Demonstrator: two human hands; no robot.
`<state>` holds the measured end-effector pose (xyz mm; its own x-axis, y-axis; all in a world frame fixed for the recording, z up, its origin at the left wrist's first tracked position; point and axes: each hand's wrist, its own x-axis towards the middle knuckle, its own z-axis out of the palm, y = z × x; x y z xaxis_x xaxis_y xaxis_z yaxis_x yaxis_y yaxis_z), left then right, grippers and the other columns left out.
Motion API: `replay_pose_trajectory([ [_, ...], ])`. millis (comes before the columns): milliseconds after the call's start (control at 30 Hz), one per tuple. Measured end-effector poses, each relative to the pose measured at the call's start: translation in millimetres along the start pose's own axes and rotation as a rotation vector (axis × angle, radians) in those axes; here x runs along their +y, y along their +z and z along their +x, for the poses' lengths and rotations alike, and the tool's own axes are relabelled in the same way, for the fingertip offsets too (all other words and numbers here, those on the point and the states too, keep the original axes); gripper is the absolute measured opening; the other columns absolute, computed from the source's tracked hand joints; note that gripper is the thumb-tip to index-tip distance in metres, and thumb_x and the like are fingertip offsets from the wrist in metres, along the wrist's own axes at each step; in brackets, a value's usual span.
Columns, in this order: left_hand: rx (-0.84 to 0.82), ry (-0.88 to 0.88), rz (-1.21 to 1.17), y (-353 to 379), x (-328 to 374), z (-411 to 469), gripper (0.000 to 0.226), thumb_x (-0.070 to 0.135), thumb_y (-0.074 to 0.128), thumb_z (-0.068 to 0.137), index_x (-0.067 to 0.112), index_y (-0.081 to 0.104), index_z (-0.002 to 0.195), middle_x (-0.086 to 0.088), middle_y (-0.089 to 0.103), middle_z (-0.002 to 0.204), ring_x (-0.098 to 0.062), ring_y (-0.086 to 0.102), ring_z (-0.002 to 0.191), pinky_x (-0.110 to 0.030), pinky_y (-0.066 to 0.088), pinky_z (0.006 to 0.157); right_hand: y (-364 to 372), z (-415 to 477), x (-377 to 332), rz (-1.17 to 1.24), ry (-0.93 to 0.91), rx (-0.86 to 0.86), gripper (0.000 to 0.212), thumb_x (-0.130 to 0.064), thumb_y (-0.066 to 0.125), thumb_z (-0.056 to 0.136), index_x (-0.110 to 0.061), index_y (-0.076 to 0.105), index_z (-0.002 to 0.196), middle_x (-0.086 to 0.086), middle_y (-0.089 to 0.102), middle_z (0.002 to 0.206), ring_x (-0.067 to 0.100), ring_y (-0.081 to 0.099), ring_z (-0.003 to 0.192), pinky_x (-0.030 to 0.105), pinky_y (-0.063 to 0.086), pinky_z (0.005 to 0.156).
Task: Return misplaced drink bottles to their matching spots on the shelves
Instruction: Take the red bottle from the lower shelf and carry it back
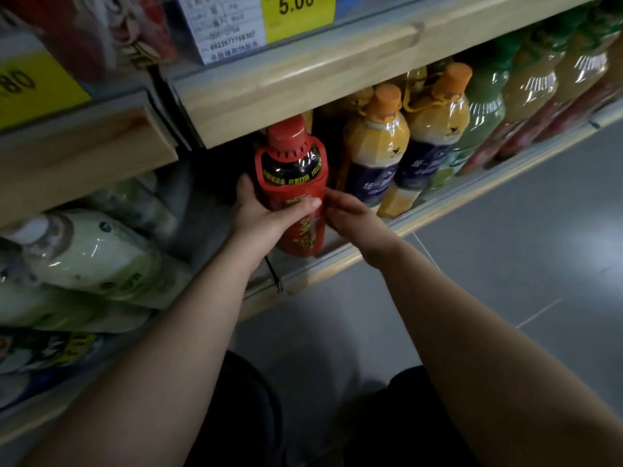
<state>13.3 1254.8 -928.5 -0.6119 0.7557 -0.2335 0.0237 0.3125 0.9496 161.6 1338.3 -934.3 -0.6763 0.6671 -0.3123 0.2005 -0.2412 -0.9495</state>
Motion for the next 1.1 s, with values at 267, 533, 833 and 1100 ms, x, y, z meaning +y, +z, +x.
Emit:
replay_pose_trajectory([
  [267, 0.062, 0.064, -0.096, -4, 6, -2, 0.08, 0.043, 0.092, 0.035, 0.048, 0.048, 0.102, 0.018, 0.066, 0.107, 0.002, 0.063, 0.099, -0.04, 0.054, 0.087, -2, 1, 3, -0.094, -0.041, -0.041, 0.053, 0.004, 0.057, 0.09, -0.003, 0.042, 0.14, 0.018, 0.054, 0.133, 0.025, 0.055, 0.119, 0.033, 0.051, 0.093],
  [533, 0.262, -0.063, -0.293, -37, 22, -17, 0.085, 0.035, 0.084, 0.048, 0.02, 0.048, 0.124, 0.001, 0.068, 0.116, -0.016, 0.068, 0.099, -0.039, 0.057, 0.075, 34, 21, 3, -0.433, -0.145, -0.106, 0.089, -0.02, 0.081, 0.073, -0.018, 0.03, 0.146, 0.006, 0.045, 0.14, 0.019, 0.046, 0.127, 0.038, 0.04, 0.107],
  [833, 0.27, -0.301, -0.374, -66, 23, -36, 0.087, 0.052, 0.079, 0.042, 0.03, 0.051, 0.122, 0.005, 0.071, 0.099, -0.016, 0.073, 0.076, -0.03, 0.057, 0.053, 51, 24, -6, -0.716, -0.067, -0.267, 0.095, -0.048, 0.088, 0.048, -0.023, 0.043, 0.127, -0.002, 0.06, 0.114, 0.018, 0.059, 0.103, 0.038, 0.052, 0.089],
  [1100, -0.128, -0.607, -0.147, -12, -11, -44, 0.061, 0.052, 0.079, 0.054, 0.028, 0.057, 0.105, 0.002, 0.071, 0.098, -0.014, 0.068, 0.086, -0.033, 0.055, 0.076, 7, -20, 9, -0.923, 0.138, -0.151, 0.081, -0.068, 0.074, 0.037, -0.031, 0.054, 0.106, -0.007, 0.064, 0.095, 0.016, 0.061, 0.088, 0.032, 0.052, 0.079],
])
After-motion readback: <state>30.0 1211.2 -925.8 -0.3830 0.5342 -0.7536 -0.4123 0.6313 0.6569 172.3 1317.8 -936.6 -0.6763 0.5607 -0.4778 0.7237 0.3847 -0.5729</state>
